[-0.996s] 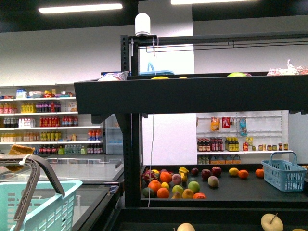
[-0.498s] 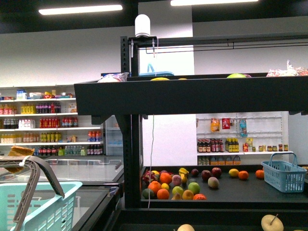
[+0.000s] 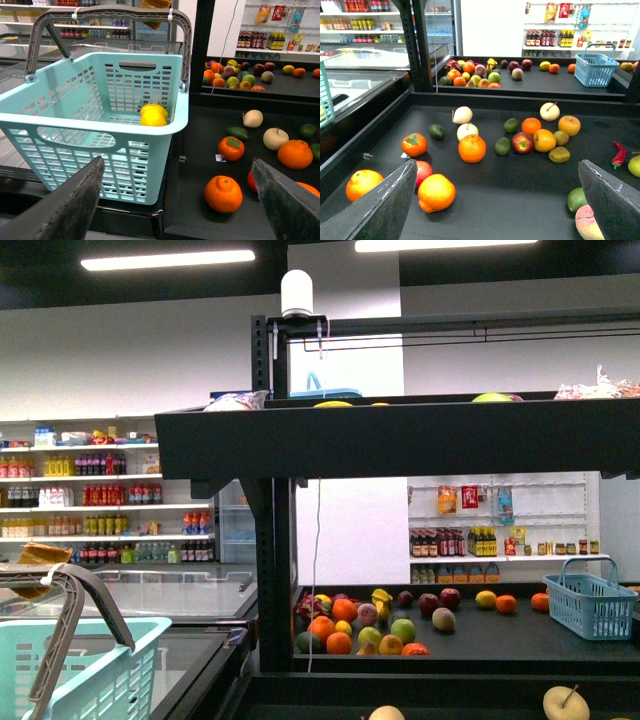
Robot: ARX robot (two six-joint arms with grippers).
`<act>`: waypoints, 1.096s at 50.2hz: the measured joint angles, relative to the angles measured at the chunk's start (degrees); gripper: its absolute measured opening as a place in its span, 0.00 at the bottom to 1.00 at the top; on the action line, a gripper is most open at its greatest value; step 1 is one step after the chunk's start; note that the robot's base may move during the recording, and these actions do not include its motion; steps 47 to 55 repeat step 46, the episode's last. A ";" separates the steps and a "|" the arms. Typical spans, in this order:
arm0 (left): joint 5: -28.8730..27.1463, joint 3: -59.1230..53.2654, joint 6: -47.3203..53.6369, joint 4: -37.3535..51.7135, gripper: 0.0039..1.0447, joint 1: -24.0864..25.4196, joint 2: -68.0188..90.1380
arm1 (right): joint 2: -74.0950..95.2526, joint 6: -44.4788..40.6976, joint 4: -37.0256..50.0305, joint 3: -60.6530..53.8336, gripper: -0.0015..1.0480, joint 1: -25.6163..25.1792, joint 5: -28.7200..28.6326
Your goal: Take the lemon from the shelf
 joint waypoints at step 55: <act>0.00 0.00 0.02 0.00 0.93 0.00 0.00 | 0.00 0.00 0.00 0.00 0.93 0.00 0.00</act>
